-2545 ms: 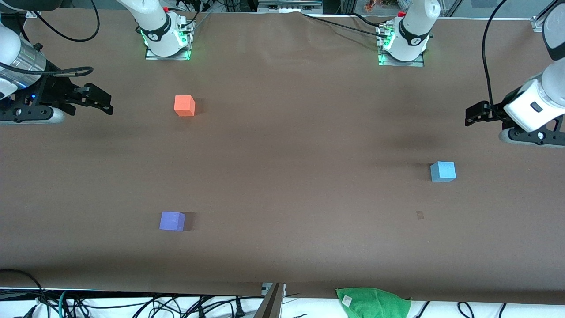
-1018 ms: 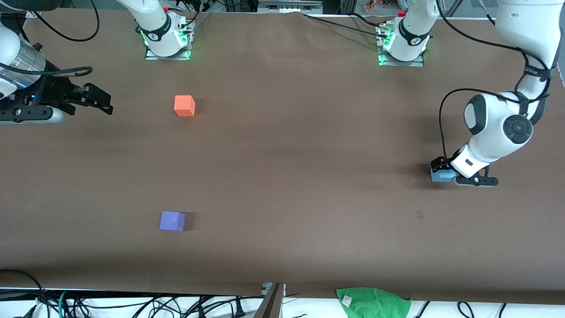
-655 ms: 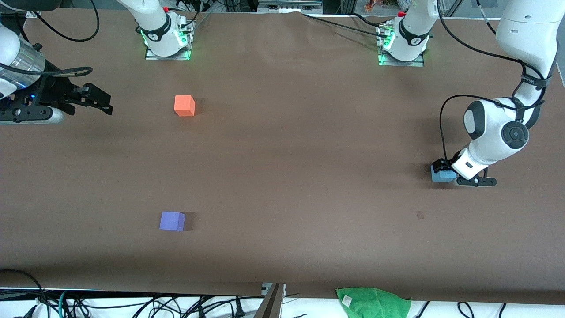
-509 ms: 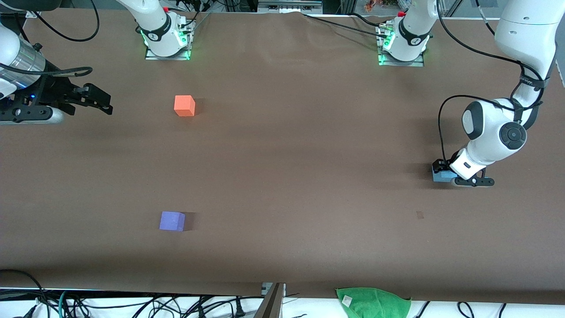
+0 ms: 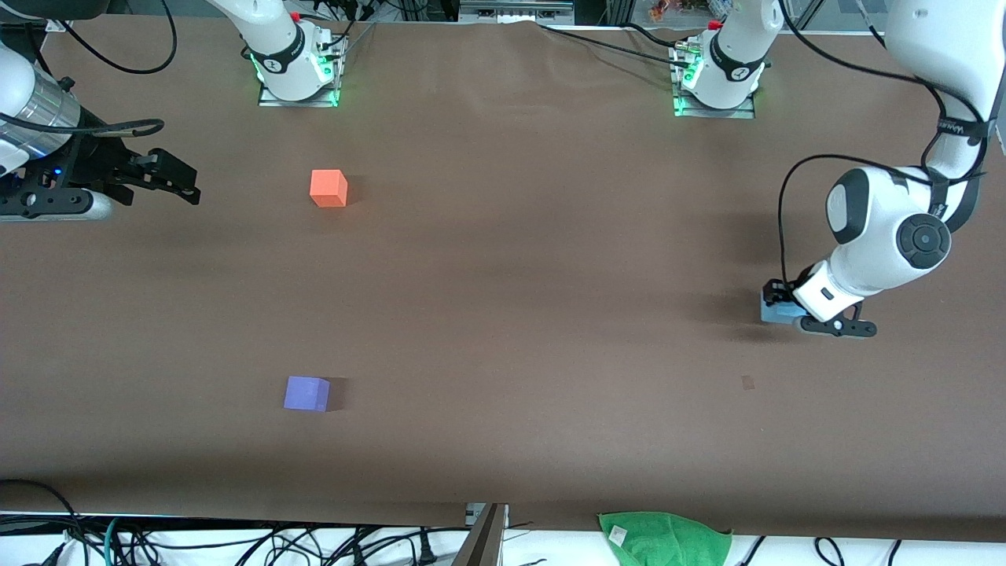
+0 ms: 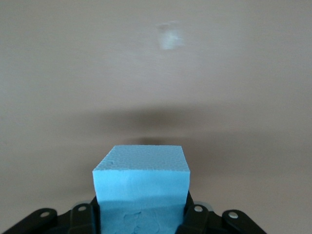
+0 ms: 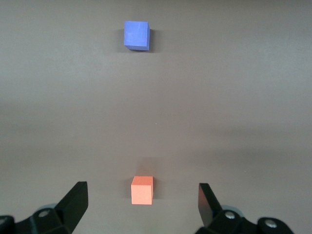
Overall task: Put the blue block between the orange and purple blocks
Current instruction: 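Carry the blue cube with the left gripper toward the table middle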
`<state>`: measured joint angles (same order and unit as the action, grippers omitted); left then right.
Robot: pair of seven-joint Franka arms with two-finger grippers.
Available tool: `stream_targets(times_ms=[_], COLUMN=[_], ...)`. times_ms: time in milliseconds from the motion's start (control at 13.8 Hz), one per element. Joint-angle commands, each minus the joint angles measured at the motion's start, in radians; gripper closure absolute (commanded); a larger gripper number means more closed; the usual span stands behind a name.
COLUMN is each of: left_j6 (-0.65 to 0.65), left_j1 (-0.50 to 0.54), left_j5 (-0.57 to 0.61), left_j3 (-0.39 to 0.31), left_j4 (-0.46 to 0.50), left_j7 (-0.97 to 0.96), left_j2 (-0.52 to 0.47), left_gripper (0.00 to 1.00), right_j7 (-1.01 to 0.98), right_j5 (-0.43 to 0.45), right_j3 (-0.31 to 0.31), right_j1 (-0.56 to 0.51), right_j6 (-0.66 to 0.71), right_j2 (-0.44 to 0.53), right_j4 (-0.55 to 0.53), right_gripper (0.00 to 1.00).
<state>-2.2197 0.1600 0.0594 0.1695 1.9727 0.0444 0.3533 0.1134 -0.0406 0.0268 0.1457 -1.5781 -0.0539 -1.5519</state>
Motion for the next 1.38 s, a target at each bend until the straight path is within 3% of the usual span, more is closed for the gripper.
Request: stream_targets(times_ms=[0, 145, 218, 291, 509, 727, 1018, 1091, 1164, 1309], left_j6=[0.116, 0.121, 0.118, 0.114, 0.107, 0.080, -0.129, -0.133, -0.133, -0.057], left_j1=[0.001, -0.005, -0.029, -0.081, -0.320, -0.498, -0.628, -0.649, -0.643, -0.620], left_j5=[0.013, 0.013, 0.011, 0.013, 0.030, 0.201, 0.218, 0.214, 0.218, 0.218], left_j3=[0.146, 0.282, 0.330, 0.341, 0.331, 0.279, 0.167, 0.150, 0.148, 0.156], left_j4=[-0.061, -0.098, -0.106, -0.133, -0.317, -0.519, -0.534, -0.535, -0.535, -0.513], left_j7=[-0.136, -0.306, -0.383, -0.450, -0.723, -0.920, -0.991, -1.002, -1.006, -0.994], left_j2=[-0.020, -0.008, 0.009, 0.044, 0.232, 0.433, 0.504, 0.504, 0.497, 0.393], left_gripper=[0.90, 0.88, 0.84, 0.87, 0.86, 0.80, 0.66, 0.48, 0.00, 0.00], right_j7=[0.002, 0.000, 0.000, -0.006, -0.014, -0.015, -0.018, -0.023, -0.021, -0.023], right_j5=[-0.010, -0.004, -0.007, -0.011, -0.012, 0.002, 0.005, 0.005, 0.005, 0.036], right_j3=[-0.002, -0.004, -0.004, -0.004, -0.001, -0.002, -0.002, -0.002, -0.002, -0.004], right_j1=[-0.008, -0.006, -0.009, -0.012, -0.021, -0.020, -0.017, -0.018, -0.015, -0.008], right_j6=[0.007, 0.007, 0.003, -0.035, -0.085, -0.094, -0.080, -0.080, -0.086, -0.088], right_j2=[-0.007, -0.007, -0.007, -0.015, -0.049, -0.079, -0.107, -0.113, -0.115, -0.144], right_j4=[0.023, 0.023, 0.023, 0.023, 0.019, 0.021, 0.018, 0.018, 0.018, 0.021], right_gripper=[0.00, 0.00, 0.00, 0.00, 0.00, 0.00, 0.00, 0.00, 0.00, 0.00])
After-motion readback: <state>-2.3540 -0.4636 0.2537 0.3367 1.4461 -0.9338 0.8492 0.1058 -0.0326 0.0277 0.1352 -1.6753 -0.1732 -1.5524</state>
